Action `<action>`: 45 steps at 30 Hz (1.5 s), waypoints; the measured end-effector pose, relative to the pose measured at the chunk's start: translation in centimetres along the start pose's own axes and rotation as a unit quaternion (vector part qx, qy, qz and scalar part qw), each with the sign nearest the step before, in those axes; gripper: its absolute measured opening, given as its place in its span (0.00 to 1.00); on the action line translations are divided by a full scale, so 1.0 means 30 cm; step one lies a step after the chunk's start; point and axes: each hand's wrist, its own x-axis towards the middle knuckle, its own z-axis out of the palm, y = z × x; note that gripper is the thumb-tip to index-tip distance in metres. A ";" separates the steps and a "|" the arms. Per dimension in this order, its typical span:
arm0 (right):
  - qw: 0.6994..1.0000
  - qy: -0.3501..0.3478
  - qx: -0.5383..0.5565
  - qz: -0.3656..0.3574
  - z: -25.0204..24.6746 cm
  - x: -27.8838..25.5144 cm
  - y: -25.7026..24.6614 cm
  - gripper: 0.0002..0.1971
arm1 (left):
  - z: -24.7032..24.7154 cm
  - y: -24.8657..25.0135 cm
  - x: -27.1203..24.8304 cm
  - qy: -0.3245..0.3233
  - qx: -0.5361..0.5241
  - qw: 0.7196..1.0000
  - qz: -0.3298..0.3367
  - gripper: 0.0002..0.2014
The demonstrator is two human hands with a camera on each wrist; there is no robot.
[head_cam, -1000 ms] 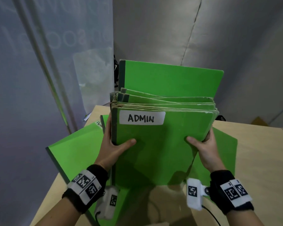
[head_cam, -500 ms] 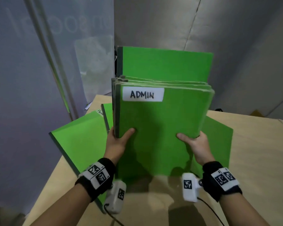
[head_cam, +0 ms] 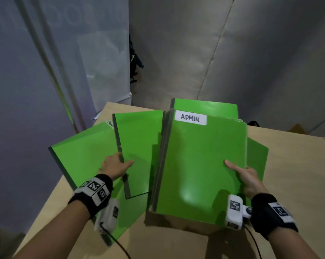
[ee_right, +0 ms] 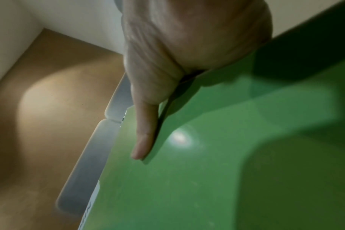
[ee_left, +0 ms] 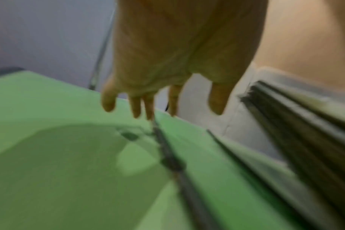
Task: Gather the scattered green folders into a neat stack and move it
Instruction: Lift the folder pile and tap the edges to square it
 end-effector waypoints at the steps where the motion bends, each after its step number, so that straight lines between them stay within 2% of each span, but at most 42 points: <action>1: 1.000 0.012 -0.003 0.006 -0.024 0.014 -0.003 0.51 | -0.016 -0.038 0.014 0.046 0.053 0.996 -0.054 0.40; 3: 0.999 0.028 -0.008 0.017 -0.071 0.046 -0.014 0.50 | -0.044 -0.105 0.027 0.097 0.123 0.978 -0.139 0.50; 6: 0.999 0.040 -0.023 0.015 -0.119 0.077 -0.033 0.44 | -0.064 -0.152 0.054 0.100 0.154 0.966 -0.184 0.60; 8: 0.998 0.039 -0.026 0.030 -0.141 0.095 -0.020 0.38 | -0.066 -0.147 0.078 0.077 0.164 0.967 -0.177 0.61; 12: 0.997 0.050 -0.008 0.055 -0.163 0.141 0.034 0.40 | -0.045 -0.117 0.101 0.055 0.199 0.970 -0.126 0.56; 14: 0.997 0.058 0.006 0.050 -0.162 0.165 0.042 0.38 | -0.046 -0.109 0.108 0.046 0.206 0.972 -0.103 0.50; 15: 0.997 0.059 0.007 0.051 -0.157 0.179 0.040 0.39 | -0.051 -0.105 0.115 0.040 0.202 0.975 -0.087 0.46; 17: 0.998 0.047 -0.013 0.049 -0.176 0.267 0.081 0.56 | -0.053 -0.092 0.134 0.035 0.181 0.981 -0.058 0.37; 18: 0.998 0.037 -0.031 0.050 -0.213 0.366 0.146 0.64 | -0.051 -0.081 0.142 0.036 0.171 0.983 -0.047 0.34; 19: 0.997 0.033 -0.049 0.053 -0.252 0.477 0.220 0.67 | -0.047 -0.069 0.152 0.039 0.167 0.984 -0.039 0.32; 21: 0.995 0.011 -0.068 0.067 -0.265 0.569 0.260 0.68 | -0.036 -0.047 0.169 0.041 0.170 0.984 -0.025 0.31; 28: 0.993 -0.048 -0.105 0.036 -0.037 0.424 0.049 0.66 | -0.028 -0.007 0.224 0.044 0.193 0.980 0.017 0.40; 32: 0.987 -0.084 -0.137 0.018 0.125 0.323 -0.050 0.57 | -0.025 0.002 0.244 0.052 0.149 0.987 0.032 0.41; 36: 0.976 -0.111 -0.189 0.005 0.257 0.322 -0.066 0.52 | -0.025 0.003 0.248 0.087 0.076 0.993 -0.005 0.38; 38: 0.962 -0.118 -0.244 -0.001 0.307 0.324 -0.069 0.53 | -0.040 -0.008 0.249 0.119 0.097 0.987 -0.038 0.41; 41: 0.935 -0.123 -0.332 -0.001 0.338 0.317 -0.076 0.56 | -0.068 -0.020 0.255 0.127 0.053 0.988 -0.065 0.47; 43: 0.935 -0.102 -0.339 -0.003 0.340 0.318 -0.091 0.56 | -0.077 -0.016 0.258 0.117 0.034 0.989 -0.077 0.47; 45: 0.949 -0.044 -0.312 -0.004 0.324 0.334 -0.110 0.57 | -0.079 -0.004 0.259 0.104 0.034 0.990 -0.092 0.47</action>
